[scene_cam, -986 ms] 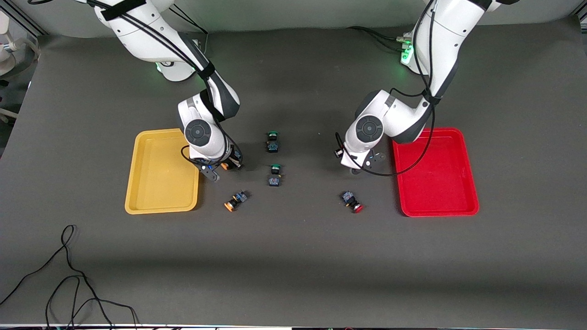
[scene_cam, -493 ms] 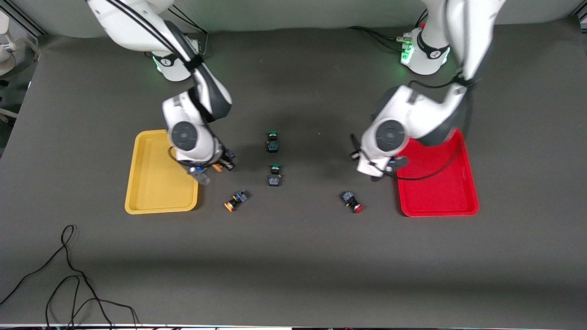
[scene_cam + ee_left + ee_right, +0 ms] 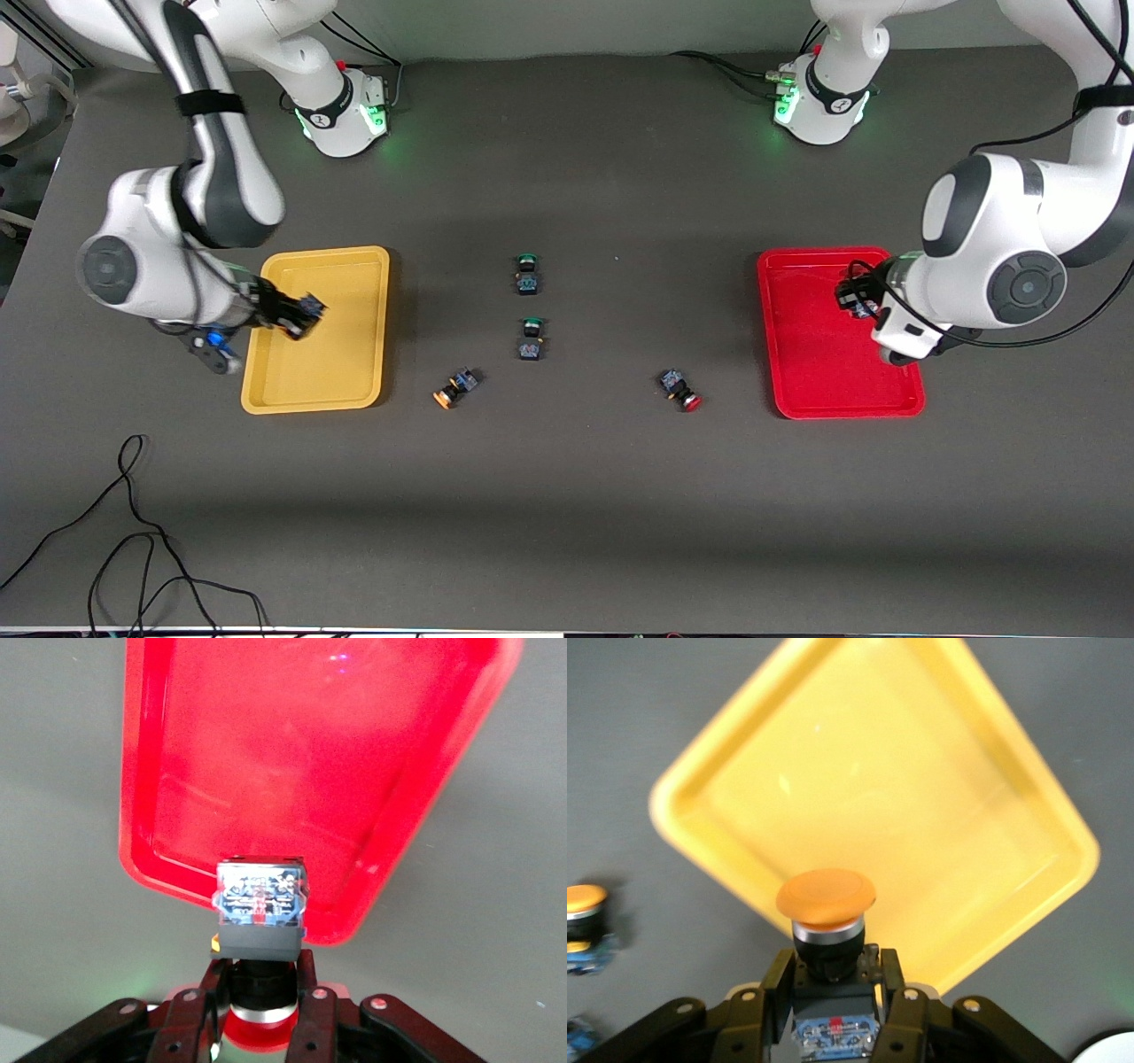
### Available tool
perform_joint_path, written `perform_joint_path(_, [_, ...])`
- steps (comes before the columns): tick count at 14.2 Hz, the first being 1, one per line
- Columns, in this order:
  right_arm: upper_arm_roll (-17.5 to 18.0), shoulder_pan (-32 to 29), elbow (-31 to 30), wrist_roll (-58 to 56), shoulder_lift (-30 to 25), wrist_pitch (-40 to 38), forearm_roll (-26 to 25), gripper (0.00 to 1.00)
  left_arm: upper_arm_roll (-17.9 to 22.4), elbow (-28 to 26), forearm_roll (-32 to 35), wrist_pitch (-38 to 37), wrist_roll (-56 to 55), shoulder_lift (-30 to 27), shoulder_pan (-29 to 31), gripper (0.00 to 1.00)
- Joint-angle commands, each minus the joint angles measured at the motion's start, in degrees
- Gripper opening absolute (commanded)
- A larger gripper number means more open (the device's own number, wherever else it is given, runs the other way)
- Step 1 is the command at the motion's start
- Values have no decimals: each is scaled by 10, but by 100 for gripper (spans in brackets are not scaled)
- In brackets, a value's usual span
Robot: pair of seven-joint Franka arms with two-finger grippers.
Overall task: Place red and yellow buttons in trays
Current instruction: 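Place the yellow button in the yellow tray while the left gripper places red, then reach the right gripper to the second yellow button while the left reaches red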
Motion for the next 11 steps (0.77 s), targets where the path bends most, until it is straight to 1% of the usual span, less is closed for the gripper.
perform_joint_path(1, [-34,9,-94,-51,-18,63,14,0,-6,-129,-4,125,36,-24,23,9])
perform_joint_path(3, [-45,8,-166,-76,-15,152,16,0,-5,-192,2,224,36,-8,22,9])
perform_joint_path(4, [-45,8,-194,-77,-11,191,24,0,-1,-208,2,253,37,-3,23,10])
perform_joint_path(5, [-44,9,-213,-80,-8,219,27,0,-1,-216,2,265,37,4,23,11])
perform_joint_path(6, [-42,10,-227,-81,-2,244,27,0,-1,-218,2,268,37,9,23,27])
perform_joint_path(7, [-41,10,-239,-88,2,264,27,0,1,-218,2,268,37,14,23,75])
perform_joint_path(8, [-41,9,-244,-95,8,281,27,0,6,-217,2,263,37,12,23,99])
perform_joint_path(9, [-41,9,-244,-99,16,288,29,0,6,-212,2,252,36,3,23,99])
perform_joint_path(10, [-40,10,-244,-100,19,288,48,0,6,-200,2,226,34,-11,20,99])
perform_joint_path(11, [-39,16,-244,-101,23,288,65,0,4,-169,1,184,24,-19,16,99])
